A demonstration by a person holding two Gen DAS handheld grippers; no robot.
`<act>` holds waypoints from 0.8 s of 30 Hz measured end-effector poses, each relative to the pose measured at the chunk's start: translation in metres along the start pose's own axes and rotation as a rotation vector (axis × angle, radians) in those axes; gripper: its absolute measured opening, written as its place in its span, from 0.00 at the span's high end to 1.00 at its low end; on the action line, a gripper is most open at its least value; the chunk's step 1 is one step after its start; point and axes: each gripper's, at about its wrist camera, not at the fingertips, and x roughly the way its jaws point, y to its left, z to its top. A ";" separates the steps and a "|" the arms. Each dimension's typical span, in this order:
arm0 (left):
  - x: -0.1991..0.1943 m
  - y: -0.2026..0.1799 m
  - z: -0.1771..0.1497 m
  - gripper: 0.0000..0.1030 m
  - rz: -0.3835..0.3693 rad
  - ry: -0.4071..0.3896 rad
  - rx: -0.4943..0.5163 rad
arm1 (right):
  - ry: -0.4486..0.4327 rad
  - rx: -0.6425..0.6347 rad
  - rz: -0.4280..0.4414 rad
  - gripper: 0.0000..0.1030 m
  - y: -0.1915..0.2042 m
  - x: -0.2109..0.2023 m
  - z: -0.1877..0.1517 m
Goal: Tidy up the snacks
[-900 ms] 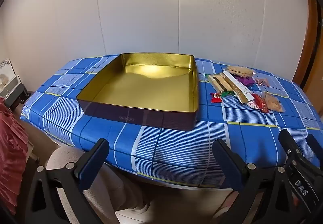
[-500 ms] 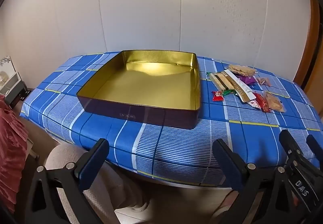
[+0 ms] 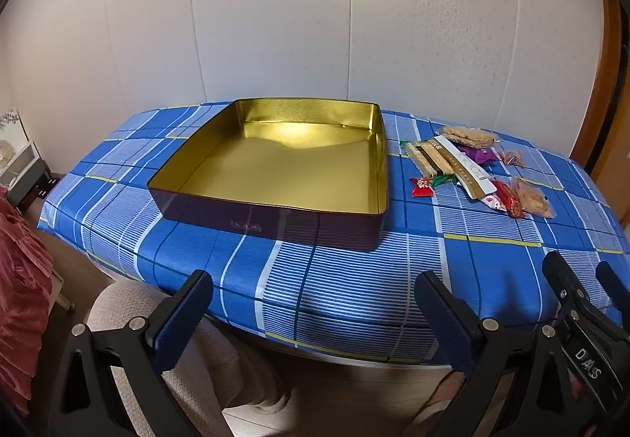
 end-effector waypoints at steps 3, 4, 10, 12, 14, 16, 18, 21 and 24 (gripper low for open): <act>0.000 0.000 0.000 0.00 0.001 -0.001 0.004 | 0.000 -0.003 -0.003 0.00 0.001 0.000 0.000; 0.000 -0.001 -0.001 0.00 -0.002 0.001 0.005 | 0.001 -0.002 -0.001 0.00 0.001 0.000 0.001; 0.000 0.001 0.000 0.00 0.000 0.002 0.008 | 0.000 0.003 0.005 0.00 0.001 0.000 -0.001; 0.001 0.002 -0.001 0.00 -0.001 0.006 0.002 | 0.004 0.006 0.007 0.00 0.001 0.001 0.000; 0.003 0.003 -0.002 0.00 0.001 0.011 0.000 | 0.005 0.006 0.008 0.00 0.002 0.001 0.000; 0.004 0.003 -0.002 0.00 0.000 0.016 -0.002 | 0.005 0.002 0.004 0.00 0.002 0.001 0.000; 0.004 0.004 -0.003 0.00 -0.003 0.017 -0.003 | 0.003 0.001 0.006 0.00 0.002 0.001 0.000; 0.004 0.004 -0.002 0.00 0.000 0.016 -0.001 | 0.004 0.001 0.005 0.00 0.002 0.001 -0.001; 0.005 0.004 -0.001 0.00 -0.001 0.022 -0.001 | 0.009 -0.002 0.003 0.00 0.002 0.002 0.000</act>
